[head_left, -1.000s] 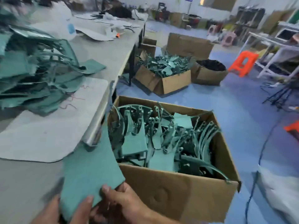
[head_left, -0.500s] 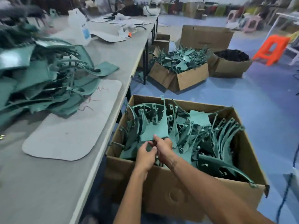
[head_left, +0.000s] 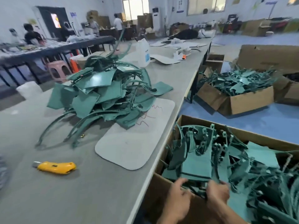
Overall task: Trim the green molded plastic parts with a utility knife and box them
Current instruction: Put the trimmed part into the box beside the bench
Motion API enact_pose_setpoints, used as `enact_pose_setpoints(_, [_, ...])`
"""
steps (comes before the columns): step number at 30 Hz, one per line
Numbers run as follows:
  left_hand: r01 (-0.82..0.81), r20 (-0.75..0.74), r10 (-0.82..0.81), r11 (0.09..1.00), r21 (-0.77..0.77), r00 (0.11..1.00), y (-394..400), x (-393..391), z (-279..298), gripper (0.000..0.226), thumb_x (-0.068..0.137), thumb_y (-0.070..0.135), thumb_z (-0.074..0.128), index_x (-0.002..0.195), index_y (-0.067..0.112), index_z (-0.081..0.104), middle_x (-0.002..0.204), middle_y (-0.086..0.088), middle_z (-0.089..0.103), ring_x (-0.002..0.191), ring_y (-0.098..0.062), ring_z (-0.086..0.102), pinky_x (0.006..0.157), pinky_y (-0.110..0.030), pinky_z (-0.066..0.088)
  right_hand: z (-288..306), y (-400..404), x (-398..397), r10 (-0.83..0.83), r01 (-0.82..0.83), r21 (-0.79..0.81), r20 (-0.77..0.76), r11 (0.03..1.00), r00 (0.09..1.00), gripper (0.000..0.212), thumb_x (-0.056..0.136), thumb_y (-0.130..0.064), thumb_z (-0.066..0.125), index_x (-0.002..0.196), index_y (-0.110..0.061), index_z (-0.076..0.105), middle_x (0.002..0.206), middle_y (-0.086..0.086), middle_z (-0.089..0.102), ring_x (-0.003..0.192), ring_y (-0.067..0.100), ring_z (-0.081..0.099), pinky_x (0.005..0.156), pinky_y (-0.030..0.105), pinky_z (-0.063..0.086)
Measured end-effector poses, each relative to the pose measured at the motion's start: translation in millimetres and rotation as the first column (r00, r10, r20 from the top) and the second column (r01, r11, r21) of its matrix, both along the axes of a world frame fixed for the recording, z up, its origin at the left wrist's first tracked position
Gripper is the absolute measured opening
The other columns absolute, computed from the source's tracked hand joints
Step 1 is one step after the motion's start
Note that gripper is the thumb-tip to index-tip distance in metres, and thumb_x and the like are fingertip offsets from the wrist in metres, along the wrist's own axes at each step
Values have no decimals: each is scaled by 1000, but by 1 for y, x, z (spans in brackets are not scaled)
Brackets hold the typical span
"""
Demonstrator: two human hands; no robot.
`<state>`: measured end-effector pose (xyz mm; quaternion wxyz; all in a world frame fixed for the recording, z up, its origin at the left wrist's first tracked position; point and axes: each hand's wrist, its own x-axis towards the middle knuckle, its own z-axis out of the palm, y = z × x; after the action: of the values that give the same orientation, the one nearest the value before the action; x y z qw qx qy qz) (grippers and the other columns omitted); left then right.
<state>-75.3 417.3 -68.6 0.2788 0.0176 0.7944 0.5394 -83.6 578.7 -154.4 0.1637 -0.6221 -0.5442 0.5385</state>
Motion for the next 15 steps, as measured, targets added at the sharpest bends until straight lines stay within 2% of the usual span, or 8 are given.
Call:
enact_pose_setpoints(2, [48,-97,-42,997,63,994,-25,-3,25,36,96,17,56,126,35,66,116,-1,73,75,9,63,74,-15,52,17,-18,-6,74,-58,130,-121,990,990,35,91,3,59,124,-11,60,102,21,67,90,38,61,82,43,46])
enact_pose_setpoints(3, [68,-149,-52,992,104,988,-39,-4,41,33,97,18,57,120,39,67,115,2,72,77,11,65,73,-12,50,28,-30,-12,191,-143,223,-208,964,959,31,92,3,60,116,-16,60,93,16,64,86,37,60,77,42,45])
enact_pose_setpoints(4, [66,-197,-37,988,141,980,-55,-5,56,32,97,19,57,117,41,68,115,11,73,87,11,68,81,-13,51,42,-43,-21,342,-243,329,-288,913,894,30,92,4,61,107,-22,60,85,11,61,80,36,59,71,39,44])
enact_pose_setpoints(6, [24,-272,43,971,238,961,-91,-6,84,31,98,16,57,119,36,67,115,19,73,103,0,71,89,-24,56,74,-62,-52,602,-383,528,-339,758,723,31,93,3,67,96,-27,61,79,2,62,73,23,59,66,25,47])
enact_pose_setpoints(8, [-103,-312,217,934,342,925,-137,-7,106,29,92,14,61,119,23,69,113,7,77,101,-15,74,79,-27,60,107,-83,-96,783,-490,657,-262,573,564,26,94,-6,73,101,-30,64,79,-7,67,72,9,63,69,21,50])
enact_pose_setpoints(10, [-260,-342,410,876,406,846,-190,-7,112,26,90,3,66,113,14,71,107,-3,79,95,-24,76,70,-26,60,140,-107,-140,876,-570,707,-149,418,458,27,96,-21,74,120,-29,63,80,-11,70,72,6,64,72,32,54])
enact_pose_setpoints(13, [-459,-346,619,770,443,705,-275,-1,86,29,99,-8,52,111,9,73,103,-11,79,89,-29,77,62,-32,63,173,-130,-193,921,-610,771,84,182,381,50,100,-33,69,146,-24,51,85,-6,73,80,19,68,77,37,53])
enact_pose_setpoints(15, [-539,-202,683,694,477,702,-324,-3,69,30,104,1,44,125,0,65,103,-16,78,90,-33,76,60,-36,63,189,-139,-218,915,-673,734,205,90,347,51,103,-36,63,149,-22,48,94,4,76,90,29,70,78,40,54])
